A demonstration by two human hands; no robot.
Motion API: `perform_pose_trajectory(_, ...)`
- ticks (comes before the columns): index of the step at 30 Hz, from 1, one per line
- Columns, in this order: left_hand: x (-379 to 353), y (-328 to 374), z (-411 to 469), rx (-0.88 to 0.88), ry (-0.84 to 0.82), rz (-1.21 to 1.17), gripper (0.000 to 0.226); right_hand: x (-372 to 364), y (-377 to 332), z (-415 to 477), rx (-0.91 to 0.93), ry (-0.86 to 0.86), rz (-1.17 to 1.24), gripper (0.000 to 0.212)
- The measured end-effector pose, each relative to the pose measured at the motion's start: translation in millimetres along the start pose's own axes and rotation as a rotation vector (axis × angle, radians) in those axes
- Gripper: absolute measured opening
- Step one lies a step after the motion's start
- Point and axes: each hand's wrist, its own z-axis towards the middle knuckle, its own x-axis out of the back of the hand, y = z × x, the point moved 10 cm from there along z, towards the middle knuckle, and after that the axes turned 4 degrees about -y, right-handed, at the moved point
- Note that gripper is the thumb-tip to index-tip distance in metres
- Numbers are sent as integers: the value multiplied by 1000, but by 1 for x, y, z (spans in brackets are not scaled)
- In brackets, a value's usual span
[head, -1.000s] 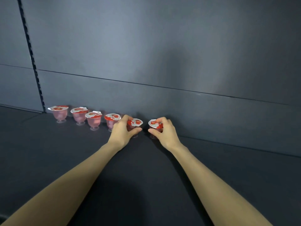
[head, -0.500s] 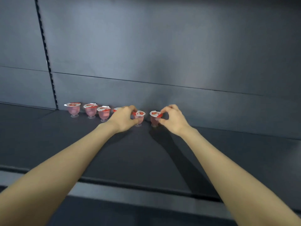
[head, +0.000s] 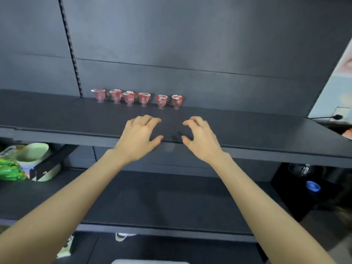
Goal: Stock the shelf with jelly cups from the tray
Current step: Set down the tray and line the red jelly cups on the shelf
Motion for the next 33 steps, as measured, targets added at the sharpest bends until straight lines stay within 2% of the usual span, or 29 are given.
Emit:
perform_pose_trajectory(5, -34, 26, -87, -25, -22, 83, 51, -50, 1, -80, -3, -97, 22, 46)
perform_pose_trajectory(13, -123, 23, -232, 119, -308, 88, 57, -178, 2, -197, -82, -395, 108, 51)
perform_pose_trajectory(19, -201, -10, -324, 307, -605, 2, 55, -285, -3, -263, -185, -624, 138, 53)
perform_pose_trajectory(23, -245, -45, -370, 416, -727, -61, 57, -357, -8, -290, -274, -737, 170, 52)
perform_pose_trajectory(28, -312, -91, -429, 438, -947, -121, 57, -446, -11, -322, -431, -818, 207, 51)
perform_pose_trajectory(33, -382, -128, -485, 440, -1089, -211, 58, -534, -8, -367, -613, -940, 256, 51)
